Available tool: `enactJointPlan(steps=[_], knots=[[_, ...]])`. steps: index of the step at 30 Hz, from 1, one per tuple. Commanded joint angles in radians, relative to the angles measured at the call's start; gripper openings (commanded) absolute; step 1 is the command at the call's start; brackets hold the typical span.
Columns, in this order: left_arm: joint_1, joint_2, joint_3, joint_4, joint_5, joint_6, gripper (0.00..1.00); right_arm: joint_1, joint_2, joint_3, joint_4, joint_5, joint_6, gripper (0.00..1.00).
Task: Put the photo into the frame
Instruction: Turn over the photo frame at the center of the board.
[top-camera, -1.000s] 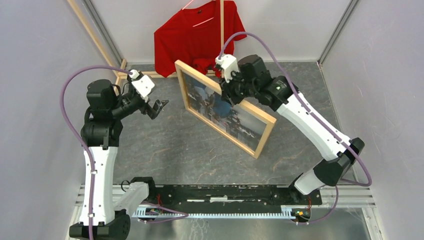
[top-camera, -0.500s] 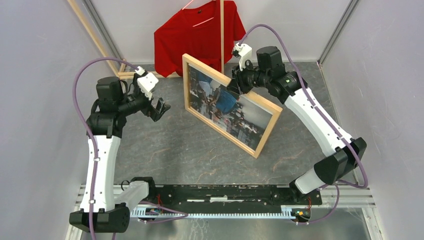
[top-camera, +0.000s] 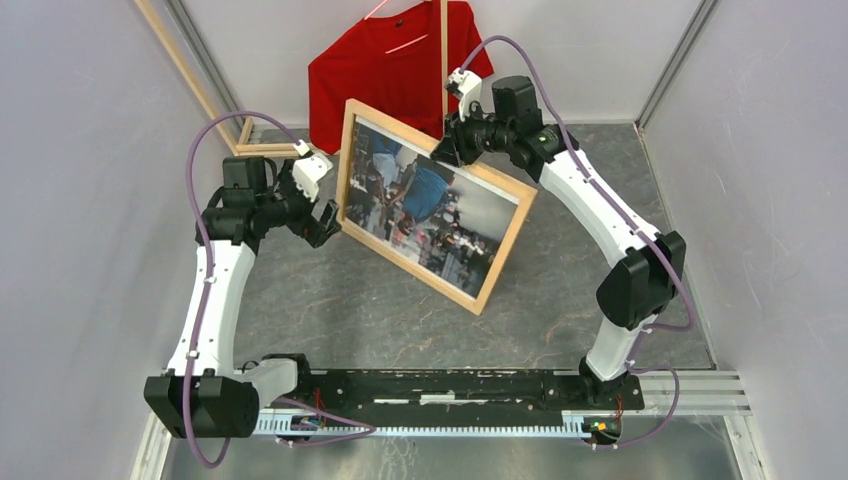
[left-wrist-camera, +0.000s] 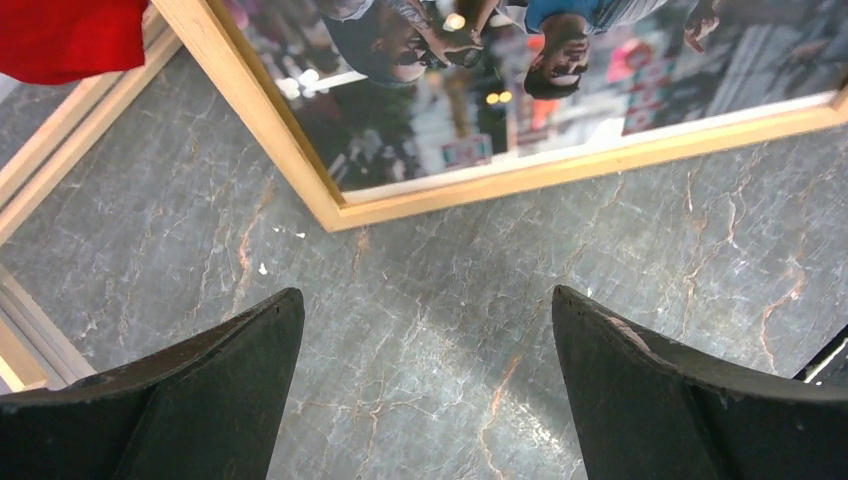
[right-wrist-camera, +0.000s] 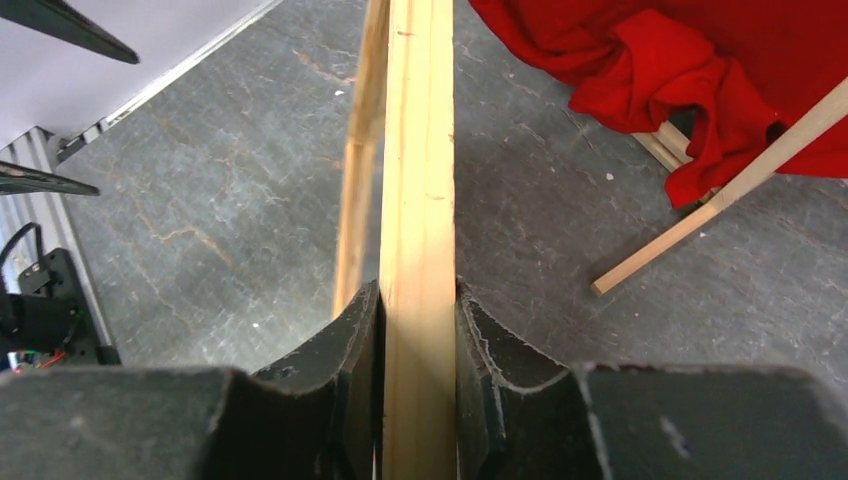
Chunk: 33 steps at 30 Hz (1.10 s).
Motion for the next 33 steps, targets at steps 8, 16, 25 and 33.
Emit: enactJointPlan(steps=[8, 16, 25, 33], knots=[[0.004, 0.082, -0.057, -0.065, 0.003, 0.163, 0.9, -0.037, 0.1, -0.29, 0.107, -0.085, -0.031, 0.16], [0.006, 0.139, -0.112, -0.082, -0.083, 0.251, 0.87, -0.054, 0.139, -0.332, 0.173, -0.135, -0.027, 0.17], [0.046, 0.217, -0.125, -0.044, -0.151, 0.269, 0.87, -0.065, 0.188, -0.48, 0.378, -0.16, 0.042, 0.44], [0.095, 0.295, -0.113, -0.019, -0.159, 0.271, 0.88, -0.079, 0.236, -0.444, 0.331, -0.033, 0.019, 0.98]])
